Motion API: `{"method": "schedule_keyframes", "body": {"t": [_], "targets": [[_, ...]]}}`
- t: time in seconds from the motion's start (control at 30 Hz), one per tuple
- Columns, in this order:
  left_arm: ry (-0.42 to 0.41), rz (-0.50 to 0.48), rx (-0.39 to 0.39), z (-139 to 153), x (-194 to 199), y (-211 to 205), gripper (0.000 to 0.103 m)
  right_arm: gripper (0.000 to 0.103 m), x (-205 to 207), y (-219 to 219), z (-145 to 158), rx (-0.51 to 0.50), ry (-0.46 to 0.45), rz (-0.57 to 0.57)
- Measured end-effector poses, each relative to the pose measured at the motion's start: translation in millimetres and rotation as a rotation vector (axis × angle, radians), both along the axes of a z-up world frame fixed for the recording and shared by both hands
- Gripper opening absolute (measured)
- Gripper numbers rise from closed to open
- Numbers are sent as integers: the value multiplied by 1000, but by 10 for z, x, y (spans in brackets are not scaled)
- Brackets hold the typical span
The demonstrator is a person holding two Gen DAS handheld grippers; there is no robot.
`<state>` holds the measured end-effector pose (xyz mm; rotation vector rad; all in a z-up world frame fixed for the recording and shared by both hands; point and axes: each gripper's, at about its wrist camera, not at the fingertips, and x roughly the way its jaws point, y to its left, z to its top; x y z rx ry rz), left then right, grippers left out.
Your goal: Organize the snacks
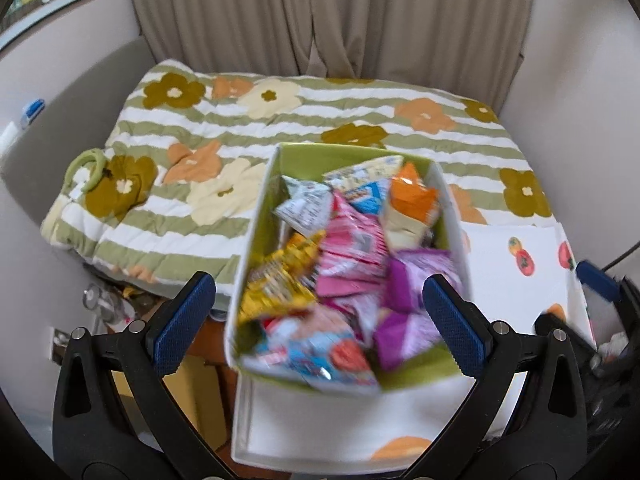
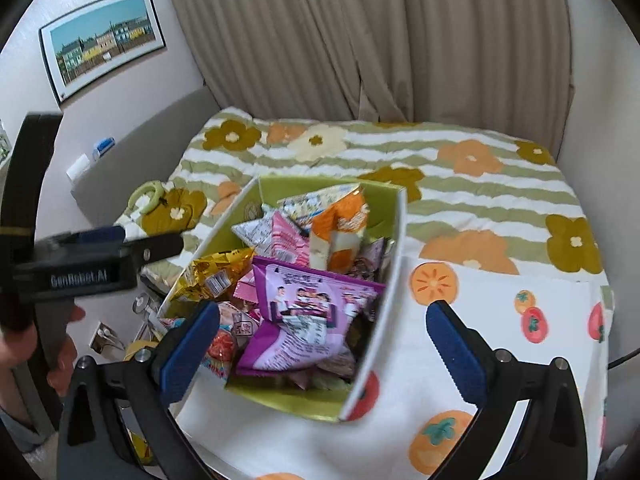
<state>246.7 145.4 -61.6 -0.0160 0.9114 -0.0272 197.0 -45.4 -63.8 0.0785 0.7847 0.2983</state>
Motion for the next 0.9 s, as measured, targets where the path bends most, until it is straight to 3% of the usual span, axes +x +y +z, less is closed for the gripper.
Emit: {"method": "schedule_keyframes", "body": {"t": [0.17,0.3,0.43,0.63,0.9], "targets": [[-69,-40,-22,195,-576,-318,103,103,-457,-396,255,2,-49,-104],[-191,-49,29,364,-1103,-551,103,103,-806,-664,362,-68,-50,-191],[-263,-44,17,469,-1509,-651,103,103,-1184,-819,429,-96,-103,-228],[-323,-50,40,534,-1811,-784,103,103,-1575,-957,455,-121,-160,-268],[-341,-49,34,556,-1946,-938,103,103,-1757,-1085,480,-135,-185,-294]]}}
